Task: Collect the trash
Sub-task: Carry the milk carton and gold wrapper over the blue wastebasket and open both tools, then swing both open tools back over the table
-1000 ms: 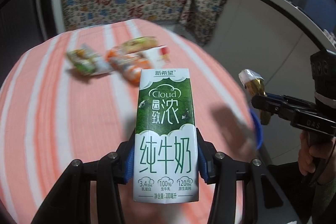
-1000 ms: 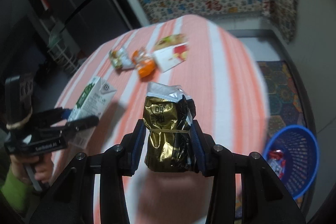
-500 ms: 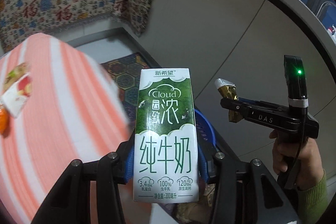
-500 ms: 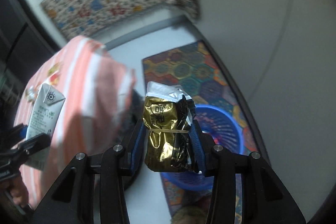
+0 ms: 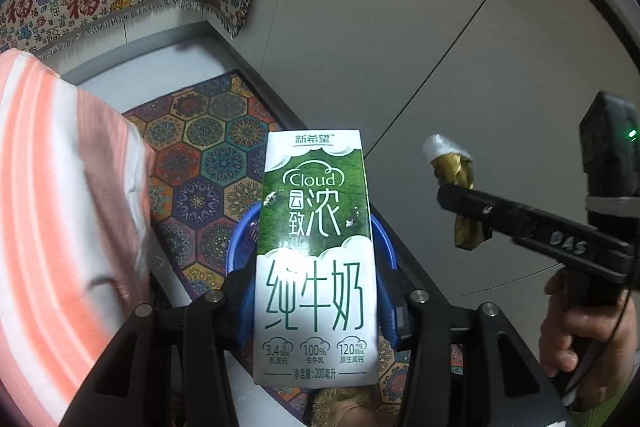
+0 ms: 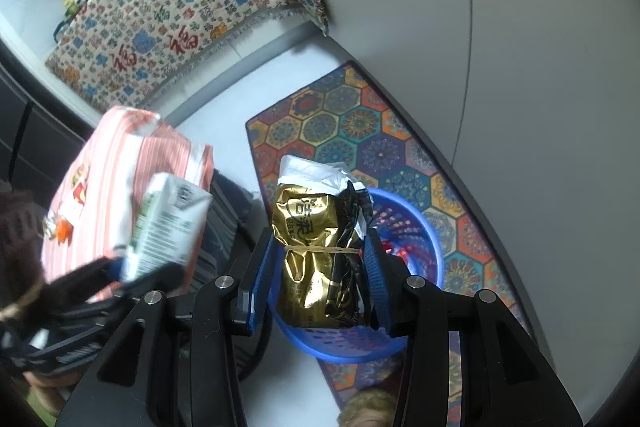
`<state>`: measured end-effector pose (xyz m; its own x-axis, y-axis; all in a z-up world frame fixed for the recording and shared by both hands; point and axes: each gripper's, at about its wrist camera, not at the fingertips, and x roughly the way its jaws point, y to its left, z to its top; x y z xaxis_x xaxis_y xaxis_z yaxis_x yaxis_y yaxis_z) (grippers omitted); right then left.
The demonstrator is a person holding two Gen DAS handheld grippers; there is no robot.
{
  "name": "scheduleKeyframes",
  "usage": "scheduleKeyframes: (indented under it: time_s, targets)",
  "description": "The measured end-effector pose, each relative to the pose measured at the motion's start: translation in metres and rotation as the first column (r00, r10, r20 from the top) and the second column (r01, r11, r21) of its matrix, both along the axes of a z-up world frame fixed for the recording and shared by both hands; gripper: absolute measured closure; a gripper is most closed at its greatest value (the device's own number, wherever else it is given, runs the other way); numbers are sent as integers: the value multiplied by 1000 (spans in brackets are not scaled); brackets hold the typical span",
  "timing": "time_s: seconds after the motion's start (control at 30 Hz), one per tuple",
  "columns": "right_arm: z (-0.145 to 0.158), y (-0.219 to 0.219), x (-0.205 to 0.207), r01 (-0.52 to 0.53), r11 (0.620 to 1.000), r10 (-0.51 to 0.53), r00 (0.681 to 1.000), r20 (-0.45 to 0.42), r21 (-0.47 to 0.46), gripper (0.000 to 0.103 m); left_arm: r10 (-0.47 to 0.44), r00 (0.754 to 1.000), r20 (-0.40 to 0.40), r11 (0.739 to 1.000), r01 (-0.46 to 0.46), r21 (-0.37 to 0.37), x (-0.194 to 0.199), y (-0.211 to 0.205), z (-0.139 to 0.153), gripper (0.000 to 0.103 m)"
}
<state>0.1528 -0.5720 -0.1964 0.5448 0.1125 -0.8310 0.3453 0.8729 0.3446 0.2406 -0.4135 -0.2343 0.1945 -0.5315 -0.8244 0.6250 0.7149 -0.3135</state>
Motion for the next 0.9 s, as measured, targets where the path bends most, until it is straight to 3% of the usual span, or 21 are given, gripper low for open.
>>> scheduleKeyframes:
  time_s: [0.2, 0.23, 0.3, 0.33, 0.5, 0.73, 0.9]
  targets:
    - [-2, -4, 0, 19, 999, -19, 1000, 0, 26, 58, 1, 1000, -7, 1000, -1, 17, 0, -16, -17, 53]
    - [-3, -6, 0, 25, 999, -25, 1000, 3, 32, 55, 6, 1000, -7, 1000, -6, 15, 1, -18, -19, 53]
    - [-3, -10, -2, 48, 998, -48, 999, 7, 45, 52, 14, 1000, -22, 1000, -14, 12, 4, -23, -24, 39]
    - [-3, -12, -3, 61, 997, -61, 998, 12, 52, 46, 21, 999, -32, 1000, -20, 8, 5, -26, -26, 37]
    - [5, -19, -11, 108, 994, -109, 993, 36, 33, 38, 50, 998, -44, 999, -50, -14, 7, -31, -24, 37]
    - [17, -14, -13, 123, 990, -120, 992, 41, -72, 15, 40, 997, 72, 999, -40, 6, -14, -10, 6, 37]
    - [23, -4, -10, 114, 983, -109, 993, 40, -142, 15, 56, 986, 154, 998, -61, 26, -33, 29, 31, 37]
